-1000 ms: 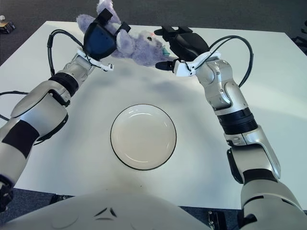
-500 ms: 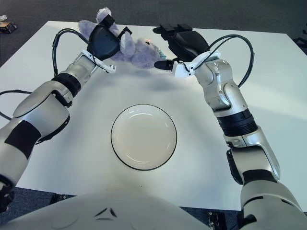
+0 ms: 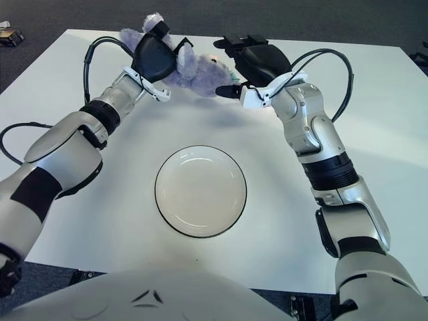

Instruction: Put the doll into the plate.

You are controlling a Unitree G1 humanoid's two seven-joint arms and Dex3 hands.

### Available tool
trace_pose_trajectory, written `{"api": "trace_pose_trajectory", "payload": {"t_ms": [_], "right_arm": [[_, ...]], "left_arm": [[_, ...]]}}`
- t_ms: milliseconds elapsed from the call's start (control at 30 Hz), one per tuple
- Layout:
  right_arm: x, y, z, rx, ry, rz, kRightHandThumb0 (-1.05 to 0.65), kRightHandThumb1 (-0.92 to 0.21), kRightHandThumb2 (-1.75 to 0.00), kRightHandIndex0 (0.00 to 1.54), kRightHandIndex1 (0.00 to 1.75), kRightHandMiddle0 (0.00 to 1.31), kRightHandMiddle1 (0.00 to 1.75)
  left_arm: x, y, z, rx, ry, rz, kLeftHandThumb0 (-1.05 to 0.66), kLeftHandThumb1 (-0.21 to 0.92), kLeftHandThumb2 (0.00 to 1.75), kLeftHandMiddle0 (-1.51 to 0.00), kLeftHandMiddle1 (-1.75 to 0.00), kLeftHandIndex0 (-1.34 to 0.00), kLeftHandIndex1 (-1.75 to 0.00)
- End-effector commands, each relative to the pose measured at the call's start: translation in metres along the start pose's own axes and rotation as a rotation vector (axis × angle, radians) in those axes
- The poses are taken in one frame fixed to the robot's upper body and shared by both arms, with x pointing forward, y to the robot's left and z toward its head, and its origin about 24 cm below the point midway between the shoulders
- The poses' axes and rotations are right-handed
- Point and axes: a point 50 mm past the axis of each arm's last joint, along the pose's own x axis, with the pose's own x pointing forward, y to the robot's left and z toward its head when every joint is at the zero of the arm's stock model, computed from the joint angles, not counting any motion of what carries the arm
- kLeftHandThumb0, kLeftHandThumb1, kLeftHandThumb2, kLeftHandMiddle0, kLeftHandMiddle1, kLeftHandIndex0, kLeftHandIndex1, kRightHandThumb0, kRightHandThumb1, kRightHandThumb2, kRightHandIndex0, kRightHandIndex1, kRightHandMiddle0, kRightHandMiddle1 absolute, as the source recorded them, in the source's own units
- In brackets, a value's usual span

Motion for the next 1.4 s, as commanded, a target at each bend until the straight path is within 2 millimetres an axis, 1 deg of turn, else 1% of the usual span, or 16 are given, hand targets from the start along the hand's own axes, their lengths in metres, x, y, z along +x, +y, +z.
{"api": "trace_pose_trajectory", "payload": {"t_ms": [0, 167, 500, 567, 633, 700, 800, 867, 1133, 1367], "right_arm": [[0.006, 0.0, -0.001, -0.005, 0.021, -0.013, -1.05, -0.92, -0.68, 0.14, 0.35, 0.0, 0.52], [0.01, 0.003, -0.003, -0.011, 0.032, -0.014, -1.05, -0.92, -0.67, 0.14, 0.35, 0.0, 0.54], [0.013, 0.007, -0.005, -0.012, 0.071, -0.039, -1.05, -0.92, -0.69, 0.11, 0.33, 0.0, 0.5], [0.013, 0.008, -0.005, -0.011, 0.078, -0.045, -1.05, -0.92, -0.69, 0.09, 0.32, 0.0, 0.42], [0.013, 0.009, -0.006, -0.021, 0.086, -0.058, -1.05, -0.92, -0.68, 0.09, 0.32, 0.0, 0.39], [0.013, 0.009, -0.006, -0.034, 0.096, -0.075, -1.05, -0.92, -0.67, 0.06, 0.29, 0.0, 0.23], [0.013, 0.01, -0.007, -0.041, 0.113, -0.087, -1.05, -0.92, -0.65, 0.03, 0.26, 0.0, 0.09], [0.013, 0.01, -0.008, -0.045, 0.133, -0.09, -1.05, -0.92, -0.63, 0.02, 0.25, 0.0, 0.05], [0.016, 0.013, -0.012, -0.129, 0.23, -0.078, -1.05, -0.92, -0.6, 0.05, 0.24, 0.0, 0.0], [0.019, 0.014, -0.015, -0.176, 0.303, -0.016, -1.05, -0.92, -0.6, 0.05, 0.24, 0.0, 0.0]], "left_arm": [[0.013, 0.013, -0.005, 0.014, 0.022, 0.043, -0.49, 0.28, 1.36, -1.3, -1.75, -0.64, -1.75], [0.017, 0.016, -0.004, 0.019, 0.03, 0.049, -0.49, 0.28, 1.36, -1.29, -1.75, -0.64, -1.75], [0.021, 0.021, -0.005, 0.005, 0.066, 0.083, -0.48, 0.31, 1.32, -1.26, -1.75, -0.62, -1.75], [0.022, 0.022, -0.005, -0.004, 0.069, 0.086, -0.48, 0.31, 1.32, -1.26, -1.75, -0.61, -1.75], [0.023, 0.023, -0.005, -0.011, 0.067, 0.083, -0.48, 0.32, 1.31, -1.26, -1.75, -0.61, -1.75], [0.025, 0.024, -0.005, -0.017, 0.064, 0.078, -0.49, 0.3, 1.33, -1.26, -1.75, -0.62, -1.75], [0.026, 0.025, -0.006, -0.016, 0.058, 0.072, -0.49, 0.28, 1.36, -1.27, -1.75, -0.64, -1.75], [0.027, 0.026, -0.006, -0.015, 0.054, 0.065, -0.5, 0.26, 1.38, -1.28, -1.75, -0.66, -1.75], [0.029, 0.028, -0.007, 0.0, 0.054, 0.074, -0.51, 0.23, 1.42, -1.31, -1.75, -0.68, -1.75], [0.03, 0.03, -0.007, -0.043, 0.072, 0.076, -0.51, 0.24, 1.41, -1.32, -1.75, -0.68, -1.75]]}}
